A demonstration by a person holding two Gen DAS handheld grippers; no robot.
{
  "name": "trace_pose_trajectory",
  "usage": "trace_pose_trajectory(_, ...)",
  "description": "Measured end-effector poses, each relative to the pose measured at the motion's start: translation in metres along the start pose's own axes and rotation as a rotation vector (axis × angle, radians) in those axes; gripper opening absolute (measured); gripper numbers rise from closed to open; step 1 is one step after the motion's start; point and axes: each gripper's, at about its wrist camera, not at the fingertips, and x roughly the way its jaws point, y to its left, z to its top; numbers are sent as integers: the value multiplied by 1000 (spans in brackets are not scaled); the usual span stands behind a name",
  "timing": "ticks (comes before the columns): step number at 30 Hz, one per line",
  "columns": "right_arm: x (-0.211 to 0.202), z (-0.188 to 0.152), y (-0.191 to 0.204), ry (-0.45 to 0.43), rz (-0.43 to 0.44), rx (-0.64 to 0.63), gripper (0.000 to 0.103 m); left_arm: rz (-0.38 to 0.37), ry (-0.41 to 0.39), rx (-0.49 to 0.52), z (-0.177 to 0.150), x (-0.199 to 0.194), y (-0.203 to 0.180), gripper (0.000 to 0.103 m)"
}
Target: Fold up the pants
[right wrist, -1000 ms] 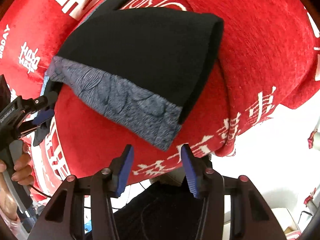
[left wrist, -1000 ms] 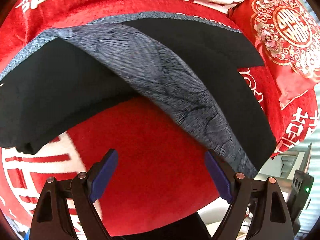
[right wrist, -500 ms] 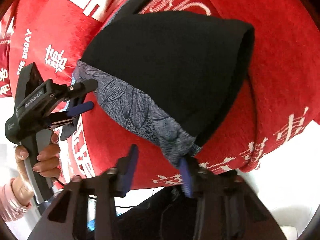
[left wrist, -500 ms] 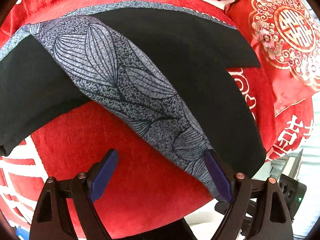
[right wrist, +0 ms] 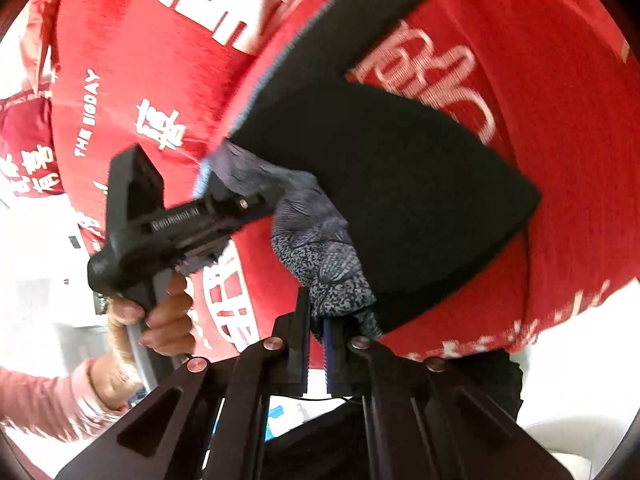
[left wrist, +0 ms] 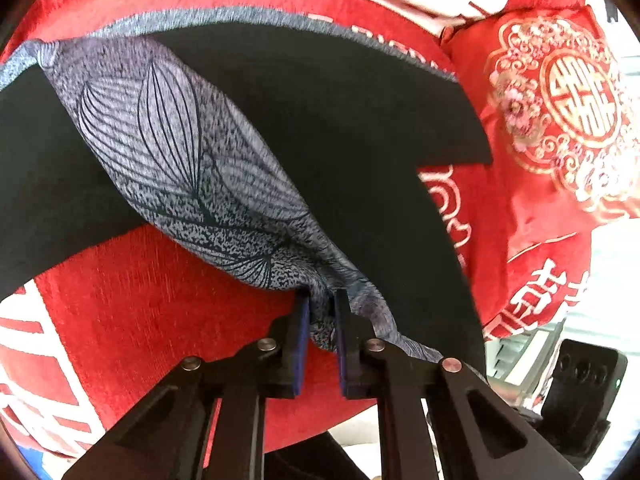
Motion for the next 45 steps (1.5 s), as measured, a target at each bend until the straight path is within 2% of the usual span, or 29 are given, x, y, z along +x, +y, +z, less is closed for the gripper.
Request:
trace_pose_trajectory(6,-22,46,17,-25,46,-37,3,-30,-64,1,24,-24,-21,13)
trace_pose_trajectory(8,-22,57,19,-3,36,-64,3,0,-79,12,26,-30,-24,13)
trace_pose_trajectory(11,-13,57,12,48,-6,-68,7,98,-87,15,16,-35,-18,14)
trace_pose_trajectory(12,-11,54,7,69,-5,-66,9,113,-78,9,12,-35,-14,19)
trace_pose_trajectory(13,-9,49,2,85,-11,-62,13,128,-70,0,8,-35,-8,48)
trace_pose_trajectory(15,-1,39,-8,103,-12,-40,14,184,-89,-35,1,-36,7,87)
trace_pose_trajectory(16,4,35,-15,116,-3,-18,14,204,-108,-45,-2,-37,13,87)
trace_pose_trajectory(21,27,18,-36,162,-9,29,15,226,-45,-79,-3,-15,35,86)
trace_pose_trajectory(26,30,12,-34,167,0,32,20,203,-16,-69,0,3,31,86)
trace_pose_trajectory(27,29,13,-33,171,-10,33,14,200,-14,-67,1,6,29,86)
trace_pose_trajectory(28,27,16,-27,165,-27,21,3,195,-14,-69,4,9,26,86)
trace_pose_trajectory(29,24,20,-23,157,-28,12,3,194,-19,-70,7,11,24,85)
trace_pose_trajectory(30,21,26,-19,144,-21,6,3,193,-26,-67,9,12,21,70)
trace_pose_trajectory(31,15,33,-12,123,-9,-2,3,189,-31,-59,12,12,18,42)
trace_pose_trajectory(34,-7,58,7,56,41,-34,3,149,-29,-65,24,6,16,18)
trace_pose_trajectory(35,-14,69,14,34,57,-46,2,143,-33,-72,27,3,16,15)
trace_pose_trajectory(39,-40,115,38,-34,70,-114,2,104,-103,-89,49,-26,8,15)
trace_pose_trajectory(43,-61,177,59,-106,16,-207,2,90,-200,-62,88,-50,-13,15)
trace_pose_trajectory(45,-69,202,62,-133,-11,-213,2,95,-234,-42,108,-53,-23,15)
